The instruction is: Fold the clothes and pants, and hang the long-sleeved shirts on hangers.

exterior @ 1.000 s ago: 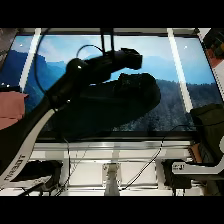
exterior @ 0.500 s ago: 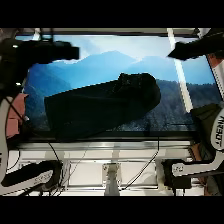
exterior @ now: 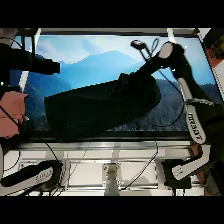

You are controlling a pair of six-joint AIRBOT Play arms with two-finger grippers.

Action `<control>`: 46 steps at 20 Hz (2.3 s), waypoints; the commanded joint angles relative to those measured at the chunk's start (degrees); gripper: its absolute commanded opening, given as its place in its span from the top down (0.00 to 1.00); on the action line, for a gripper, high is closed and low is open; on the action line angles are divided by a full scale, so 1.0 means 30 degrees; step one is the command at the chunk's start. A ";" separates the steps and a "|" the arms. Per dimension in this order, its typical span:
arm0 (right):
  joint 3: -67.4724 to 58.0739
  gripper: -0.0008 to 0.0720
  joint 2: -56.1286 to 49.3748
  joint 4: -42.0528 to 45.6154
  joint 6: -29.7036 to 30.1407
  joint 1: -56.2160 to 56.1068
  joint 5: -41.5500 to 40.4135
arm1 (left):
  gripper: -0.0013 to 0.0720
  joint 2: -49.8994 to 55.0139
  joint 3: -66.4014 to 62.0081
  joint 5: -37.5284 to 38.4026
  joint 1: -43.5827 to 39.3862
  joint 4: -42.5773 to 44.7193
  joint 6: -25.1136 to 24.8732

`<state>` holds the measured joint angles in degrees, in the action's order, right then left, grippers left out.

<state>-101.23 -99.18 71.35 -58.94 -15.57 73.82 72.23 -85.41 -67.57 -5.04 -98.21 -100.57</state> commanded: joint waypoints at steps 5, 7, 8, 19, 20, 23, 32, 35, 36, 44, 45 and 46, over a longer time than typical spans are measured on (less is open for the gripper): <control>0.0073 0.15 -0.0809 0.2892 0.8072 -0.1588 -0.1603 | 0.97 -0.0022 0.0058 -0.0393 -0.0561 -0.0160 -0.0648; 0.0073 0.15 -0.0954 0.3206 0.8058 -0.1552 -0.1486 | 0.97 -0.0036 0.0058 -0.0393 -0.0568 -0.0160 -0.0648; 0.0080 0.15 -0.1049 0.3337 0.8065 -0.1559 -0.1384 | 0.97 -0.0036 0.0058 -0.0393 -0.0568 -0.0160 -0.0648; 0.0073 0.17 -0.2579 0.4422 0.8043 -0.1107 -0.2820 | 0.97 -0.0029 0.0058 -0.0401 -0.0568 -0.0160 -0.0648; 0.0073 0.17 -0.2659 0.4532 0.8036 -0.1042 -0.3315 | 0.97 -0.0029 0.0058 -0.0401 -0.0568 -0.0160 -0.0648; 0.0073 0.78 -0.2769 0.4656 0.7876 -0.0998 -0.3643 | 0.97 -0.0029 0.0058 -0.0408 -0.0561 -0.0160 -0.0648; -0.2127 0.92 -0.2266 0.2827 -0.9602 0.3315 -0.2943 | 0.97 -0.0029 0.0058 0.0080 -0.0488 -0.0153 -0.0634; -0.2288 0.92 -0.1749 -0.0313 -1.1118 0.7206 -0.2565 | 0.97 -0.0015 0.0066 0.0248 -0.0466 -0.0153 -0.0634; -0.2288 0.92 -0.1705 -0.0619 -1.1876 0.8335 -0.2186 | 0.97 -0.0015 0.0066 0.0248 -0.0466 -0.0153 -0.0634; -0.2266 0.92 -0.1763 0.0495 -1.5424 1.4098 0.1756 | 0.97 0.0066 0.0080 0.0248 -0.0474 -0.0430 -0.0612; -0.2266 0.92 -0.1792 0.1282 -1.5504 1.4324 0.2470 | 0.97 0.0153 0.0080 0.0255 -0.0466 -0.0423 -0.0488; -0.2266 0.92 -0.1843 0.2106 -1.5504 1.4520 0.3177 | 0.97 0.0291 0.0080 0.0284 -0.0372 -0.0430 -0.0087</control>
<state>-107.98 -104.49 73.25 -102.85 24.62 77.03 72.60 -85.19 -66.81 -6.44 -99.31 -102.37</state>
